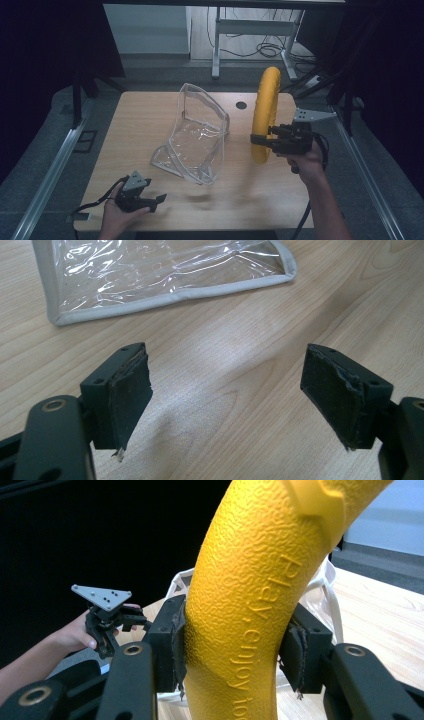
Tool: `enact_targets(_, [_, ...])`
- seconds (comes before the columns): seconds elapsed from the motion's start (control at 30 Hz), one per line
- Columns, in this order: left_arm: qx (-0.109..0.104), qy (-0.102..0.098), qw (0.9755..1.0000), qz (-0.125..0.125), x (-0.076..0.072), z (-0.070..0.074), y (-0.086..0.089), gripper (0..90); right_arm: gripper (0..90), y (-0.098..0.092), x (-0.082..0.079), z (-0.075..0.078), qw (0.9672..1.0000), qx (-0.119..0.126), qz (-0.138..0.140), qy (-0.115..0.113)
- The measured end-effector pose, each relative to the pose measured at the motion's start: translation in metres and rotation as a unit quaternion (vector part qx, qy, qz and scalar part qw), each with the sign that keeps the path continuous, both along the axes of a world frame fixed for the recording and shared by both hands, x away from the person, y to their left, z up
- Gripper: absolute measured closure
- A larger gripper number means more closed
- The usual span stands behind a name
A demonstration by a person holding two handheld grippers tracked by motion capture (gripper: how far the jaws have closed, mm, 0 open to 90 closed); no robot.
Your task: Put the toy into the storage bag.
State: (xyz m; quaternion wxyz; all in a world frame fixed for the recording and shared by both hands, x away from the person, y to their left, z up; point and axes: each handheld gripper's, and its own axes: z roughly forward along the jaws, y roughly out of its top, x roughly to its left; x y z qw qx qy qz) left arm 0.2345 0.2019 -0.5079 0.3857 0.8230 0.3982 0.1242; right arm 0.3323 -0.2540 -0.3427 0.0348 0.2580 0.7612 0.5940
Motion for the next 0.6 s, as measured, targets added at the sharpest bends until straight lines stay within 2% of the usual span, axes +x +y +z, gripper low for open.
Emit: enact_targets(0.6, [0.001, 0.001, 1.0000, -0.001, 0.000, 0.000, 0.000, 20.0, 50.1, 0.011, -0.005, 0.010, 0.9998, 0.014, 0.007, -0.014])
